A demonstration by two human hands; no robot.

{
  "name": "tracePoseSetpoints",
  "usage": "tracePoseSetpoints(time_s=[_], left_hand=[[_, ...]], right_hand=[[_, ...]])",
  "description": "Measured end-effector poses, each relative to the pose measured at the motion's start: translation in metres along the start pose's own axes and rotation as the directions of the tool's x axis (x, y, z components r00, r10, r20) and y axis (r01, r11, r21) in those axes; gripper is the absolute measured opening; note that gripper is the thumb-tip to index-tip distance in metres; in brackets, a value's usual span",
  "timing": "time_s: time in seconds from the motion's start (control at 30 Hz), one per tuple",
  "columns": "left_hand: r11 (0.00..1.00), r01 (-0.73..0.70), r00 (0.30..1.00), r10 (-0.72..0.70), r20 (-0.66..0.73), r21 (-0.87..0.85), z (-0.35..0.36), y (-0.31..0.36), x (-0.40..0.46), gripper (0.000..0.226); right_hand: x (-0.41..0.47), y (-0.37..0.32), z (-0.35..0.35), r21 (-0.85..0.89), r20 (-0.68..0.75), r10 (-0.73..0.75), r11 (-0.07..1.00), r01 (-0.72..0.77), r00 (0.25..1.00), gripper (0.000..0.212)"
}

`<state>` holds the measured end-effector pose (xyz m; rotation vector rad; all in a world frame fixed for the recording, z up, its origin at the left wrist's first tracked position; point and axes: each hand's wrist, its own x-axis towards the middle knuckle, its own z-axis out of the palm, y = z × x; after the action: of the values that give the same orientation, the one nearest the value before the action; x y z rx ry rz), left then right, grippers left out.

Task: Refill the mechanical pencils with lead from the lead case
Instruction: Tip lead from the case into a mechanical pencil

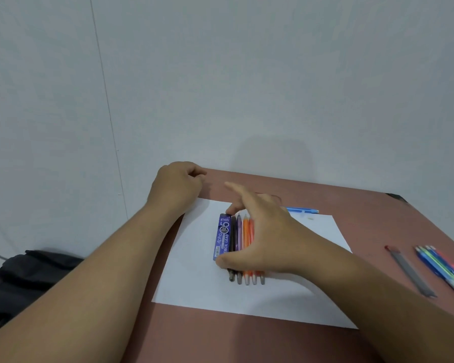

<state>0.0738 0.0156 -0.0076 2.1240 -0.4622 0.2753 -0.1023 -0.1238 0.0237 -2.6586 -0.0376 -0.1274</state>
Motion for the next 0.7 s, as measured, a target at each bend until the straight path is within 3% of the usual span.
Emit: tracePoseSetpoints(time_s=[0.17, 0.23, 0.33, 0.47, 0.7], left_hand=[[0.997, -0.06, 0.998, 0.061, 0.015, -0.056, -0.005, 0.023, -0.017, 0.017], [0.983, -0.095, 0.987, 0.114, 0.116, -0.159, -0.007, 0.042, -0.032, 0.019], [0.917, -0.032, 0.941, 0.161, 0.296, -0.398, -0.004, 0.063, -0.051, 0.021], [0.851, 0.002, 0.897, 0.231, 0.378, -0.525, 0.005, 0.074, -0.056, 0.022], [0.836, 0.119, 0.903, 0.133, 0.408, -0.536, 0.013, 0.085, -0.063, 0.014]], right_hand=[[-0.004, 0.014, -0.019, 0.013, -0.168, -0.051, 0.998, 0.054, 0.984, 0.116], [-0.008, 0.024, -0.026, -0.037, -0.25, -0.092, 0.996, 0.086, 0.964, 0.113], [-0.012, 0.04, -0.032, -0.101, -0.371, -0.14, 0.989, 0.11, 0.918, 0.108], [-0.016, 0.054, -0.03, -0.114, -0.465, -0.18, 0.983, 0.143, 0.867, 0.105], [-0.018, 0.059, -0.027, -0.012, -0.51, -0.2, 0.974, 0.226, 0.836, 0.107]])
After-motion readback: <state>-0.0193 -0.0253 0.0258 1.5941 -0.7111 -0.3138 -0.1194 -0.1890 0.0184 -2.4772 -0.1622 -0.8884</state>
